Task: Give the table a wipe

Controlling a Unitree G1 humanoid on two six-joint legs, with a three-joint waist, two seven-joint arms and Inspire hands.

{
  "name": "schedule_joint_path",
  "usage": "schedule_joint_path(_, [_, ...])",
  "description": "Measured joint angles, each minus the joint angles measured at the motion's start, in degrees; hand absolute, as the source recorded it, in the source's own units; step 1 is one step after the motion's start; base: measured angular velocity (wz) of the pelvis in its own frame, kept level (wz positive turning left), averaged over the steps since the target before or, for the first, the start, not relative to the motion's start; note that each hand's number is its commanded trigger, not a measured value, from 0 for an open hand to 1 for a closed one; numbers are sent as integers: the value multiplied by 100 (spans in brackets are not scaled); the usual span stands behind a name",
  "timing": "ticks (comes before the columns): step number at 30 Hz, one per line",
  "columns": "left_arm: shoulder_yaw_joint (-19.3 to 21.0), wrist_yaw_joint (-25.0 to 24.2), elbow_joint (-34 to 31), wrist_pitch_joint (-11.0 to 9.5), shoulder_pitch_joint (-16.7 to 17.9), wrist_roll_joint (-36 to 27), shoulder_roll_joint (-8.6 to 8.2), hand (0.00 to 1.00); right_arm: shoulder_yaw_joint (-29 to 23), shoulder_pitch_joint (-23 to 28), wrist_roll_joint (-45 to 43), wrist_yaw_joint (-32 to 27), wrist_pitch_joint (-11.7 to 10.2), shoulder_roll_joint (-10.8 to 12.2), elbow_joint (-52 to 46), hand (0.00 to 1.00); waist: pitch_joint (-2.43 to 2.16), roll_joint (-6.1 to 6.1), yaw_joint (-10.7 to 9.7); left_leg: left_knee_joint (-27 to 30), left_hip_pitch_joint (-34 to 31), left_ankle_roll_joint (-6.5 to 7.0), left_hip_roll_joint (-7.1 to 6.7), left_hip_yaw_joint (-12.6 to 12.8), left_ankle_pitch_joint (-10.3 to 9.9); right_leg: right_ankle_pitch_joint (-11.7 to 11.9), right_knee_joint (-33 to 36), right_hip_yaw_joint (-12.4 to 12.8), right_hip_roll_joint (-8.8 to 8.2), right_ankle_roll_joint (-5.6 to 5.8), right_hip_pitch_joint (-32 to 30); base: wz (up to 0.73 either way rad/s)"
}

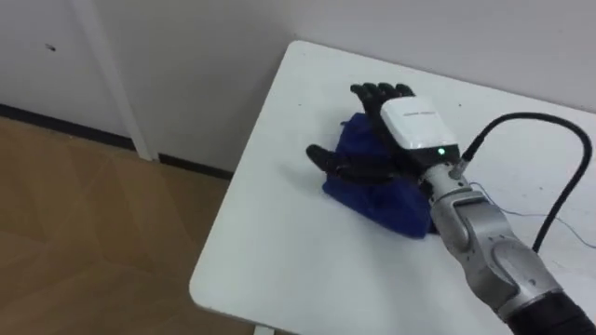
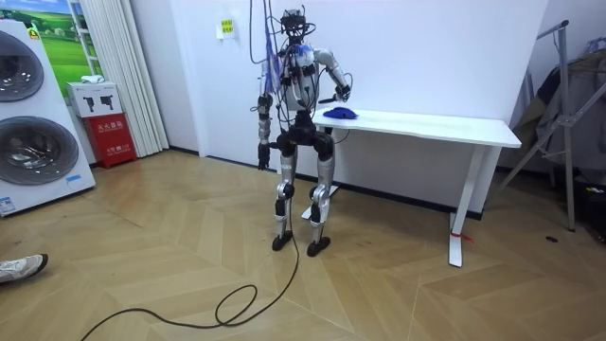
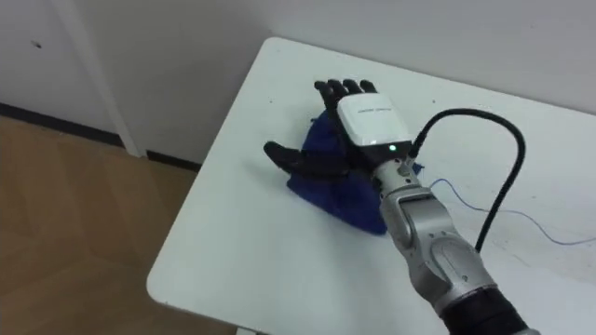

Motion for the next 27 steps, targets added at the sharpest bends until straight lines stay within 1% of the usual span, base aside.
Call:
schedule_joint_path(1, [0,1,-3,-2,0,0,-1,0,2,66,0,1,-6,1,58,0,-4,14,-9,0,25,0,0,0,0,0,-1,3,-1,0,38,13])
schedule_joint_path(2, [-3,3,-3,-4,-2,3,-2,0,3,211,-17,3,-53,2,182,0,-29,38,-44,-3,100,0,1,-1,0,0,6,-5,-5,0,107,10])
schedule_joint_path(3, [-10,7,-2,-6,11,-1,-2,0,5,332,-16,4,-70,4,304,0,-46,80,-68,28,169,-3,1,-7,2,0,88,-10,-48,0,151,8])
schedule_joint_path(4, [-53,17,16,-9,55,-6,12,0,7,415,-8,2,-102,47,494,0,4,50,-32,642,-11,-13,-33,87,7,2,332,74,-216,-3,168,10])
schedule_joint_path(5, [-115,18,2,-13,56,-7,48,0,-9,468,-1,-7,-101,108,634,0,87,-64,-19,1125,-294,-128,-175,219,-90,12,368,285,-384,-13,251,38])
schedule_joint_path(6, [-286,21,-26,-64,33,-6,91,0,-204,710,-17,-67,-102,179,768,0,51,-311,-20,865,-852,-128,-452,282,-107,12,249,603,-673,-4,329,61])
schedule_joint_path(7, [-388,20,-75,-98,-25,-5,66,0,-361,783,-27,-128,-107,148,768,0,-16,-241,-44,510,-1092,-133,-409,305,112,5,270,599,-678,14,276,48])
schedule_joint_path(8, [-498,14,-96,-109,-77,-1,40,0,-551,835,-59,-188,-77,187,842,0,-43,-213,54,575,-1318,198,-324,532,682,-185,381,624,-722,332,251,6])
schedule_joint_path(9, [-503,4,-31,-58,-25,13,39,0,-561,850,-169,-180,-68,191,842,0,-44,-162,75,546,-1222,202,-325,605,683,-226,331,452,-756,401,293,-21])
schedule_joint_path(10, [-511,-7,-28,-24,0,23,41,0,-561,861,-223,-178,-104,178,858,0,-19,-124,72,516,-1156,203,-314,599,684,-240,266,382,-741,424,325,-24])
schedule_joint_path(11, [-507,-11,-27,15,44,44,49,0,-560,925,-308,-182,-124,176,902,0,-21,-121,73,410,-1029,204,-312,601,683,-235,120,297,-740,427,337,-15])
schedule_joint_path(12, [-501,-21,-27,45,58,53,55,0,-552,974,-328,-185,-121,188,896,0,-25,-128,48,317,-926,205,-331,612,682,-206,-19,297,-735,433,322,-12])
schedule_joint_path(13, [-488,-33,-26,51,56,62,54,0,-550,979,-328,-176,-119,195,902,0,-24,-134,36,286,-882,205,-344,621,681,-134,-99,304,-729,414,303,-5])
schedule_joint_path(14, [-412,-74,-19,45,59,117,47,0,-550,994,-335,-148,-117,200,921,0,-11,-155,19,241,-791,206,-388,642,677,32,-97,295,-710,408,188,-6])
schedule_joint_path(15, [-320,-113,-28,33,60,158,-6,0,-558,1042,-412,-138,-107,201,975,0,-60,-110,15,159,-710,203,-384,641,676,14,-55,303,-690,398,209,-10])
schedule_joint_path(16, [-296,-118,-45,12,61,158,-22,0,-559,1042,-440,-135,-101,201,982,0,-67,-77,3,125,-685,195,-377,639,670,12,-64,299,-678,396,232,-9])
schedule_joint_path(17, [-293,-127,-50,-17,41,159,-35,0,-575,1040,-456,-140,-97,200,988,0,-75,-33,-37,49,-666,171,-368,629,651,-9,-93,228,-657,362,233,-7])
schedule_joint_path(18, [-293,-130,-49,-16,48,179,-48,0,-577,1049,-479,-154,-97,199,1020,0,-74,20,-84,45,-656,156,-351,614,660,-3,-83,180,-637,345,239,-5])
schedule_joint_path(19, [-294,-133,-49,-15,57,211,-48,0,-582,1074,-493,-157,-97,199,1024,0,-86,37,-104,37,-655,140,-338,610,648,1,-78,144,-627,339,249,-6])
schedule_joint_path(21, [-286,-133,-49,-2,134,269,-44,0,-623,1213,-514,-181,-95,199,1023,0,-105,39,-124,53,-630,99,-310,616,626,5,-46,133,-588,317,260,-4])
schedule_joint_path(23, [-286,-163,-50,7,181,269,-47,0,-679,1280,-517,-186,-96,199,1019,0,-97,22,-124,74,-627,90,-304,618,632,-9,-6,129,-583,290,249,0])
schedule_joint_path(26, [-279,-253,-70,13,236,269,-47,0,-715,1341,-528,-172,-97,200,1006,0,-107,-6,-116,103,-622,91,-302,619,632,-23,-4,129,-591,282,248,0])
schedule_joint_path(27, [-263,-266,-105,13,255,270,-45,0,-716,1353,-529,-174,-103,200,1006,0,-96,-42,-117,106,-619,96,-303,620,633,-27,-5,133,-596,285,248,0])
